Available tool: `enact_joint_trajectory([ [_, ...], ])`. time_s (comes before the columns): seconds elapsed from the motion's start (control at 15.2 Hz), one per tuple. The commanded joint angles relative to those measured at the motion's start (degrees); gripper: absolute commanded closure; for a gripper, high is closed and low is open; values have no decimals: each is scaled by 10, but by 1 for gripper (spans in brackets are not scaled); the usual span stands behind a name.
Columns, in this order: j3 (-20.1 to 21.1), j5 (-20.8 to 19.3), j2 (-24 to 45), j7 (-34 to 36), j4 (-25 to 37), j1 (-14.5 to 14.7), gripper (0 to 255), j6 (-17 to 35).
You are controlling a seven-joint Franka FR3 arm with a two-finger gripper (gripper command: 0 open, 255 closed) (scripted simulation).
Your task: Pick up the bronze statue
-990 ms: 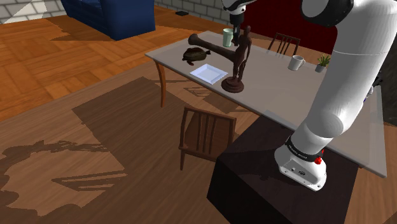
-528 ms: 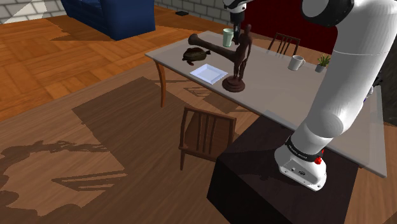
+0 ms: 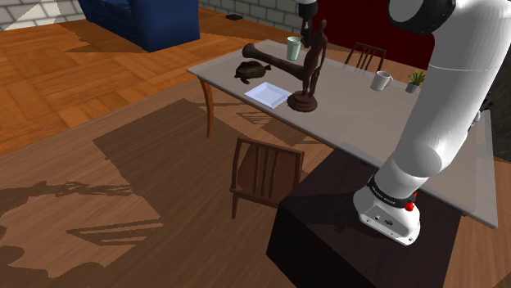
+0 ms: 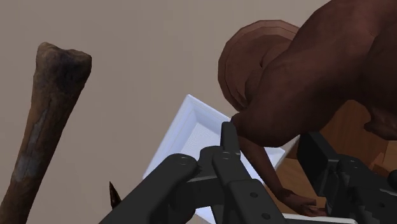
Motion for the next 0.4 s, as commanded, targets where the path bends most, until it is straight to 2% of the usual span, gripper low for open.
enact_joint_trajectory([
  [0.0,0,0,-1,-1,14,1,255,-14],
  [0.33,0,1,2,-7,42,0,255,-39],
])
